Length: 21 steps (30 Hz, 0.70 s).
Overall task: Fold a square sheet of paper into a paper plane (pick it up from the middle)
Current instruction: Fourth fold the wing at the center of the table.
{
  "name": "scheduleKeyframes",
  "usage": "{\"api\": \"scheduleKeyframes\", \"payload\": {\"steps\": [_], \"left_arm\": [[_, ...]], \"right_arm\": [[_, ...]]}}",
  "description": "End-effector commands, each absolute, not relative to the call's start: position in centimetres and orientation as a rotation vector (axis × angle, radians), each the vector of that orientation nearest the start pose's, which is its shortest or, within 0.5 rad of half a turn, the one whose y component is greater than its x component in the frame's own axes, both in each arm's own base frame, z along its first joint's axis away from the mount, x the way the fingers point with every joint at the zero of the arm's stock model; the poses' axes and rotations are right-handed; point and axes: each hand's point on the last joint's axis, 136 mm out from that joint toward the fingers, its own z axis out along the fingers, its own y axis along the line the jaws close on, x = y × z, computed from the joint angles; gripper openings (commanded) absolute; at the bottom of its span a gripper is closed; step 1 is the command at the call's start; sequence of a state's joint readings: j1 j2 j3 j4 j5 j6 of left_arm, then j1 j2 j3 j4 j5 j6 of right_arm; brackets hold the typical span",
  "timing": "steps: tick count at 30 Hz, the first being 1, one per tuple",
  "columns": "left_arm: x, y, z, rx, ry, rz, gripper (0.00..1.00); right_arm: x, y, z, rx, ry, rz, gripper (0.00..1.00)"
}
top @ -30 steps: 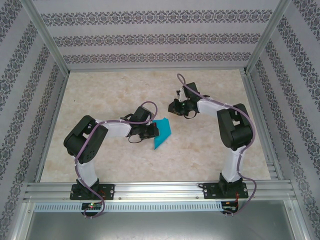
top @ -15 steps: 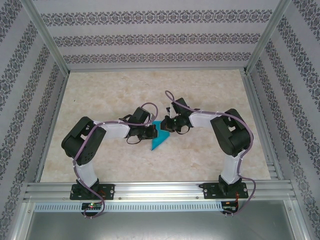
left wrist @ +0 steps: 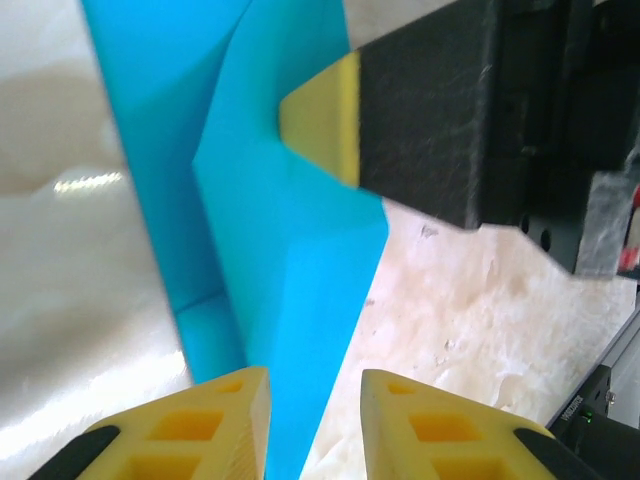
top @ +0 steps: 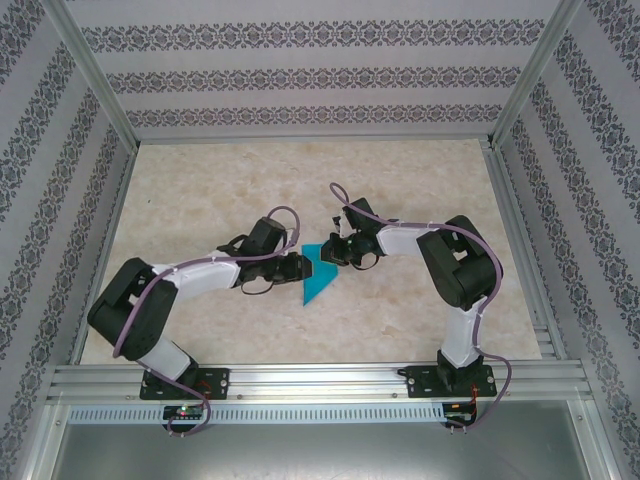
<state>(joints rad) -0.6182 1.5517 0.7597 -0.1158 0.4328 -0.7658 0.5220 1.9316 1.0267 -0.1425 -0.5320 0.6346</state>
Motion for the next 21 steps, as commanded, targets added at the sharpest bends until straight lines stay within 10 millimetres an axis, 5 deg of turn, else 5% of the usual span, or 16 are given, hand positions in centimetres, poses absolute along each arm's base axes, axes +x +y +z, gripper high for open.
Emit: {"api": "scheduleKeyframes", "payload": {"steps": [1,14,21], "left_arm": [[24.1,-26.4,5.5,-0.089,2.759,-1.034,0.32],[22.8,-27.9,4.3,-0.023,2.764,-1.073,0.23],[22.3,-28.1,3.4,-0.012,2.790,-1.077,0.11]], "right_arm": [[32.0,27.6,-1.7,-0.001,2.871,0.927,0.10],[32.0,27.6,-2.3,0.002,2.884,0.905,0.09],[32.1,27.6,-2.3,0.008,2.888,0.897,0.09]]}}
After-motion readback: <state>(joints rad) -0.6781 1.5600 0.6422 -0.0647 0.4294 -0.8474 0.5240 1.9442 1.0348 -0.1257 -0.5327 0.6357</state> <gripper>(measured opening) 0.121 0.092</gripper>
